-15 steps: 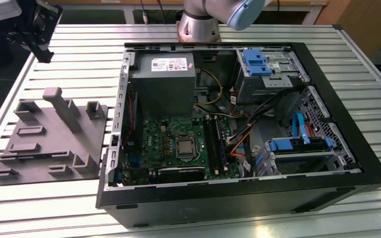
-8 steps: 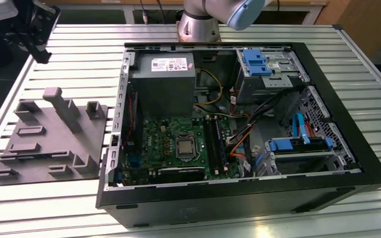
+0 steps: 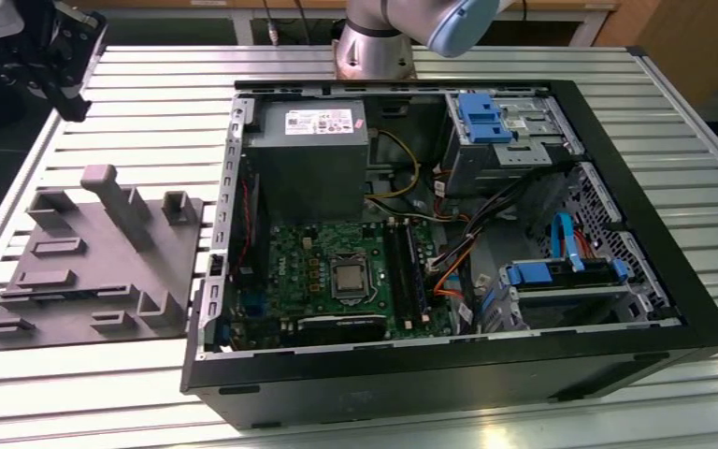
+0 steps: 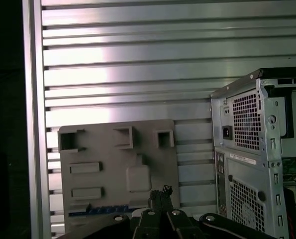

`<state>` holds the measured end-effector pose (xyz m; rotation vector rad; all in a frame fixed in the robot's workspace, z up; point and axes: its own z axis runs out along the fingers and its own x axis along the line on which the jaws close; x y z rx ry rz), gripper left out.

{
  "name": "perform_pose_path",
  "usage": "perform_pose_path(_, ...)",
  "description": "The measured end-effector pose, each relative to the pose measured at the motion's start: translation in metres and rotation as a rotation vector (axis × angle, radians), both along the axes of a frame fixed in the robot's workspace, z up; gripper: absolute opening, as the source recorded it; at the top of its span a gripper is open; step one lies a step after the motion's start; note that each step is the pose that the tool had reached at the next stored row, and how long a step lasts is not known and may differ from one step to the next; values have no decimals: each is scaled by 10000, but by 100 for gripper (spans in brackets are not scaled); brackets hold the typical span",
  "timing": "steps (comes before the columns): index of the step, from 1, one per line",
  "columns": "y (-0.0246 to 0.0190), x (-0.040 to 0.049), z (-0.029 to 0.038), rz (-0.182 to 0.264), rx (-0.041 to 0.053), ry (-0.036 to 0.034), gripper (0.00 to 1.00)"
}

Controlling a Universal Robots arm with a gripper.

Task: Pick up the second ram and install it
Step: 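Reach for the second ram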

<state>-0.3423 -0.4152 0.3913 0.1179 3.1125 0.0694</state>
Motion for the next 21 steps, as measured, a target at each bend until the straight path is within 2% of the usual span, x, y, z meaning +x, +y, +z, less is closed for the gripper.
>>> perform_pose_path(21,-57,-143,-11,-1,0,0,11)
